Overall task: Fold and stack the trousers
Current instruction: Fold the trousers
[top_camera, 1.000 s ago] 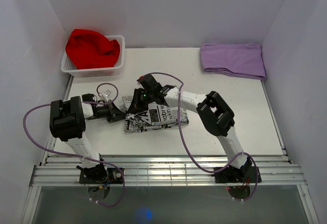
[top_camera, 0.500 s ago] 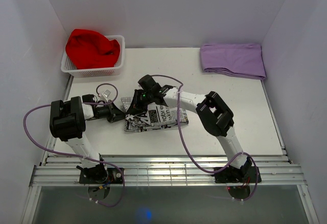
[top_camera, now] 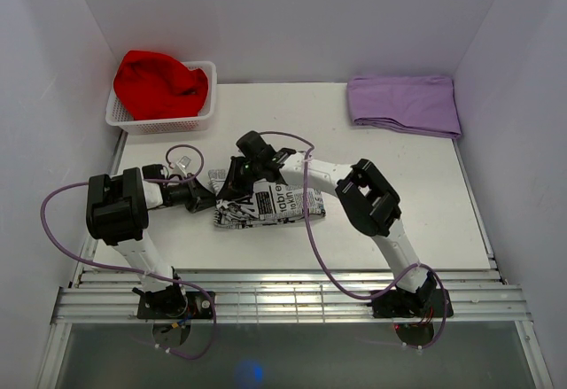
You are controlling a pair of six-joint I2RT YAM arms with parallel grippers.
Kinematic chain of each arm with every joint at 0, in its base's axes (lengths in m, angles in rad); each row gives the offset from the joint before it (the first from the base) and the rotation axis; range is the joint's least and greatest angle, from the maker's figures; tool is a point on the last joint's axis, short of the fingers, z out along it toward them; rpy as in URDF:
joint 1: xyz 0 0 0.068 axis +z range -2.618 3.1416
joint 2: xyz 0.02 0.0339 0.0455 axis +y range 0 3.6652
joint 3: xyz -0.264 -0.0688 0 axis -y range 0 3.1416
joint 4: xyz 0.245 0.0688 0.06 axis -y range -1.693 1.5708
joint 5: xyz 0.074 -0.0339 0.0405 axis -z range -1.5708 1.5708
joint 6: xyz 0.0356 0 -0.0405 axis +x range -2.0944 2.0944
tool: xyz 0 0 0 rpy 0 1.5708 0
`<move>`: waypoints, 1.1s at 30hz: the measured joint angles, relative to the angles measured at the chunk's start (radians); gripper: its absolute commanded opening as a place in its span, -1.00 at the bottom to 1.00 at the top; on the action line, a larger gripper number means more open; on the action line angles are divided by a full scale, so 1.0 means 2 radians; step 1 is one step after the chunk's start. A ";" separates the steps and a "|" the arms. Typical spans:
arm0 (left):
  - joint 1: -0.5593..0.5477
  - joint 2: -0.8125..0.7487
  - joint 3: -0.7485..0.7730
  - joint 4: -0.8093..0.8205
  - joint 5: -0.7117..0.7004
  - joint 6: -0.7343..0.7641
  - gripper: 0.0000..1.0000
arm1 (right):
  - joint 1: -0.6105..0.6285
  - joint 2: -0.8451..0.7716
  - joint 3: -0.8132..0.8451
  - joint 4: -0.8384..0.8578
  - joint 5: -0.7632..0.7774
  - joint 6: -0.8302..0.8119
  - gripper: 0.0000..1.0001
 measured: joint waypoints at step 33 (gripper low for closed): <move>-0.064 -0.198 0.108 -0.232 0.039 0.191 0.33 | -0.269 -0.105 -0.028 -0.117 -0.276 -0.526 0.77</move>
